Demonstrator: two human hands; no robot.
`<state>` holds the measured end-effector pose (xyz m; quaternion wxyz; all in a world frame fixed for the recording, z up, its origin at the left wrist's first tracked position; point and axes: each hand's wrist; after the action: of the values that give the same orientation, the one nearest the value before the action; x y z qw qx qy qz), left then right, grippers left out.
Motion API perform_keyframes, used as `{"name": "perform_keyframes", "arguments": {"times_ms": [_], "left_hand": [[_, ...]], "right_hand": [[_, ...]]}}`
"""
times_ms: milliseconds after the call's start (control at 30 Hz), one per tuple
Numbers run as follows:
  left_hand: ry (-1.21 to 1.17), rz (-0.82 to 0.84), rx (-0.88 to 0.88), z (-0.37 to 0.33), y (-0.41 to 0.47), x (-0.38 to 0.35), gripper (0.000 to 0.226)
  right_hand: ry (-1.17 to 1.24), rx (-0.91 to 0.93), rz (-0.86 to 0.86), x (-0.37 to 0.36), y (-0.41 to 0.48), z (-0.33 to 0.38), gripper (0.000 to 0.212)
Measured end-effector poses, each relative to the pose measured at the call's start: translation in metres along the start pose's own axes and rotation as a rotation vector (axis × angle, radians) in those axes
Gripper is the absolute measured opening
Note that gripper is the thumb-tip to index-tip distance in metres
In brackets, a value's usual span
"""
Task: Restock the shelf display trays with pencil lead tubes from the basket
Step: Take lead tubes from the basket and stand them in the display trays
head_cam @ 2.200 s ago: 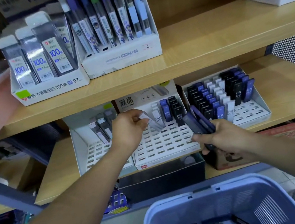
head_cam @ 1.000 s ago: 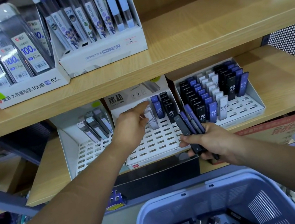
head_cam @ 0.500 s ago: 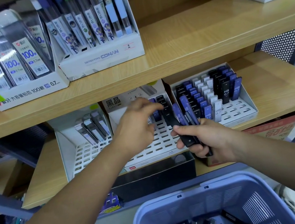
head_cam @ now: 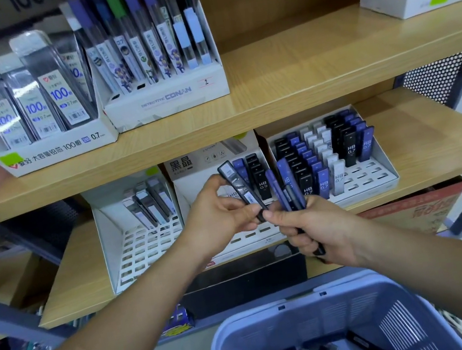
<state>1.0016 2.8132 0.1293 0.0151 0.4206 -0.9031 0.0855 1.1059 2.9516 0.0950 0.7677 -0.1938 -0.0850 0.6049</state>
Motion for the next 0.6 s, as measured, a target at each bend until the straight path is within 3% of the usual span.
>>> {"name": "perform_keyframes", "arguments": {"times_ms": [200,367,467,600], "left_hand": [[-0.136,-0.053,-0.034,-0.002,0.000,0.004,0.060],[-0.322,0.071,-0.005,-0.010,0.005,0.025,0.036],[-0.312,0.070,-0.004,-0.014,0.006,0.028,0.029],[-0.253,-0.004,-0.031,-0.018,0.010,0.024,0.023]], "right_hand": [[-0.023,0.023,-0.014,-0.002,0.002,0.002,0.012],[0.083,-0.125,0.119,0.008,0.001,0.002,0.013],[0.133,-0.222,0.199,0.011,0.000,0.001,0.004],[0.216,-0.255,0.179,0.011,0.001,0.001,0.013]]}}
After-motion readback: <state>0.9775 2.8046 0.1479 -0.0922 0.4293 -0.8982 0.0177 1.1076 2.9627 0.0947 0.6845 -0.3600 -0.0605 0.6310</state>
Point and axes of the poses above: each hand's wrist, its own y-axis towards the middle knuckle, its own x-axis out of the back of the hand, z = x × y, and after that the axes turned 8 degrees about -y, right-handed
